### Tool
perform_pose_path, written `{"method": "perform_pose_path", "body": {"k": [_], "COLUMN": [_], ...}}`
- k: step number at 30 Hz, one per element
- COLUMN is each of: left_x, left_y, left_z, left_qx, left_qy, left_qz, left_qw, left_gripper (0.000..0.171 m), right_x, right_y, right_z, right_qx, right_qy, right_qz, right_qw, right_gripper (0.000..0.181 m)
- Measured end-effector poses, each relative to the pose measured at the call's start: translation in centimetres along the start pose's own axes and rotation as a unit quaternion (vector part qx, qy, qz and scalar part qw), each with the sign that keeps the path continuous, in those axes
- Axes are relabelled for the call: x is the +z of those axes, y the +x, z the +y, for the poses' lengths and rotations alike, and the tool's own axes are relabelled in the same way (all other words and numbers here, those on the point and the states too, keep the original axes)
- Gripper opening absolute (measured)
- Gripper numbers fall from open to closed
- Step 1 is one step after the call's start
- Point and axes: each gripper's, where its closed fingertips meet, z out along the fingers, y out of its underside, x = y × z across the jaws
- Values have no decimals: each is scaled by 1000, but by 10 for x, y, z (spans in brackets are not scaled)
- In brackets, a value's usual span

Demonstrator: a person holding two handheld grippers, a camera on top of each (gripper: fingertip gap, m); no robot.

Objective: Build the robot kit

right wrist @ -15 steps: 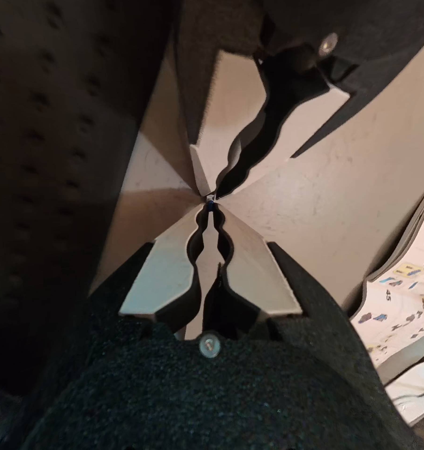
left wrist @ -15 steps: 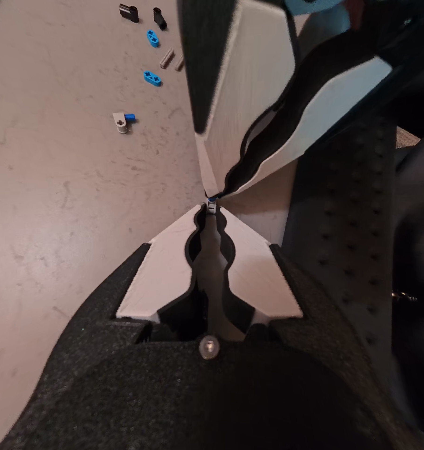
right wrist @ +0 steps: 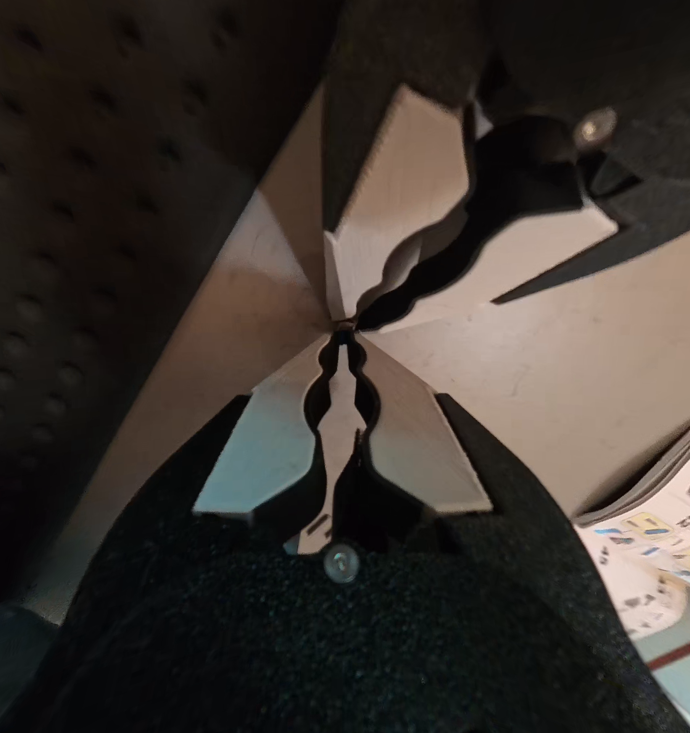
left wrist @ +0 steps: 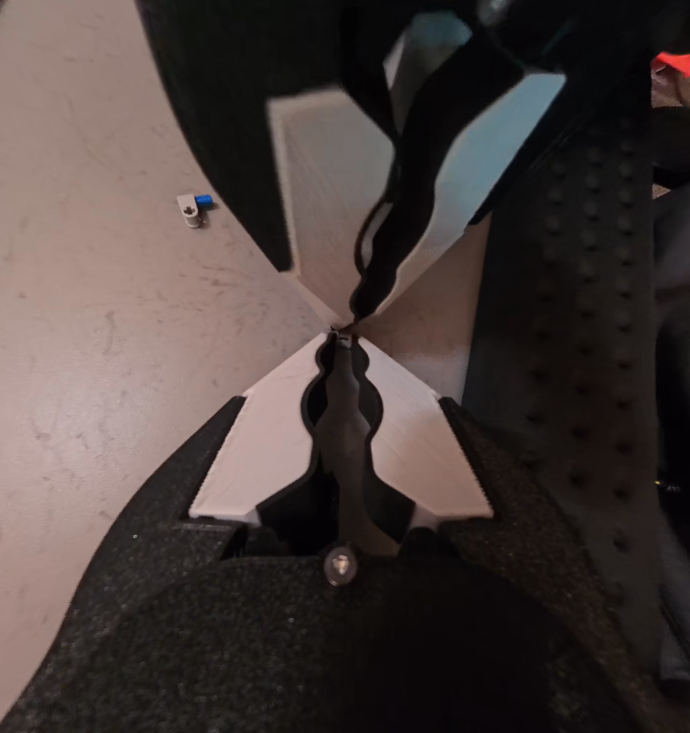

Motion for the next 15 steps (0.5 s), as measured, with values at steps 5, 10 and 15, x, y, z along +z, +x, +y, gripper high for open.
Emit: {"method": "perform_pose_path", "body": {"k": [5, 10, 15], "left_x": [0, 0, 0], "left_y": [0, 0, 0], "left_z": [0, 0, 0], "left_qx": [12, 23, 19], "left_qy": [0, 0, 0], "left_qz": [-11, -19, -16], "left_qw": [1000, 1000, 1000], "left_gripper": [7, 7, 7], "right_x": [-10, -28, -20], "right_y": [-3, -6, 1], "right_z": [1, -1, -6], "right_qx": [69, 147, 152], "right_qy": [47, 133, 167], "right_qz": [26, 96, 173], "right_qw": [996, 975, 959], "right_gripper": [23, 17, 5]}}
